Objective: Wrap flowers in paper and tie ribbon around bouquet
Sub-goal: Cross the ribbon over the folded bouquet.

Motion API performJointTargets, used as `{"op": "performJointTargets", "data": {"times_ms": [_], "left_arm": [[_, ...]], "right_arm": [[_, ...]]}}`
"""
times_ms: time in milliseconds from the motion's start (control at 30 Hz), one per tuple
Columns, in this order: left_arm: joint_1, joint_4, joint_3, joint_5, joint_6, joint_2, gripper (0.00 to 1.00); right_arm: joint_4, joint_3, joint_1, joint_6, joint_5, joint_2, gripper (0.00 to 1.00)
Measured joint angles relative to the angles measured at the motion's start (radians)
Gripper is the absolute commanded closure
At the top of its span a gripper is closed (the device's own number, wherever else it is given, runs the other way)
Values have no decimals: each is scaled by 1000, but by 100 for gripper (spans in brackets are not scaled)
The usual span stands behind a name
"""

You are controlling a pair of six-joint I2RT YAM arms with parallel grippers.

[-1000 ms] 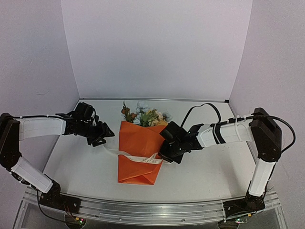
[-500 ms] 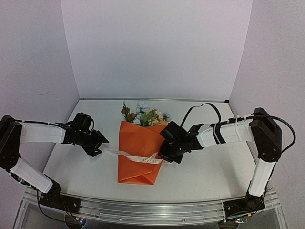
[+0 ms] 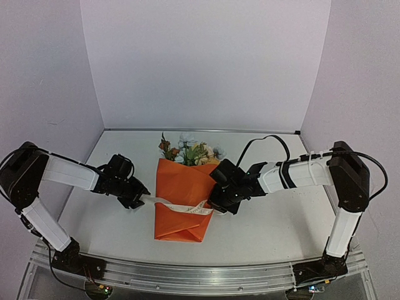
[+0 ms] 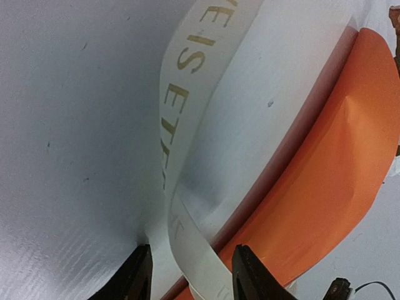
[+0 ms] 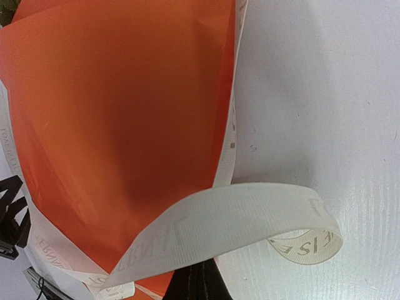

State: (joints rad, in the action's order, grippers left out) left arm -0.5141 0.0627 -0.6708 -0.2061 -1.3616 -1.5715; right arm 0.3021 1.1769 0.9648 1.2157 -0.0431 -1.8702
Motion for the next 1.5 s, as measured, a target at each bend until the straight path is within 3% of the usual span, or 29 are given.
{"op": "performJointTargets", "data": {"times_ms": [167, 233, 533, 900, 1167, 1500], "left_arm": [[-9, -21, -3, 8, -17, -31, 94], [-6, -19, -12, 14, -7, -48, 100], [70, -6, -68, 58, 83, -70, 100], [242, 45, -65, 99, 217, -16, 100], [284, 65, -33, 114, 270, 16, 100], [286, 59, -33, 108, 314, 20, 100]], "right_arm": [[0, 0, 0, -5, -5, 0, 100], [0, 0, 0, -8, -12, 0, 100], [8, -19, 0, -68, -100, 39, 100], [40, -11, -63, -254, -358, 44, 100], [118, 143, -99, -426, -524, 10, 100], [325, 314, -84, -559, -501, 5, 100]]}}
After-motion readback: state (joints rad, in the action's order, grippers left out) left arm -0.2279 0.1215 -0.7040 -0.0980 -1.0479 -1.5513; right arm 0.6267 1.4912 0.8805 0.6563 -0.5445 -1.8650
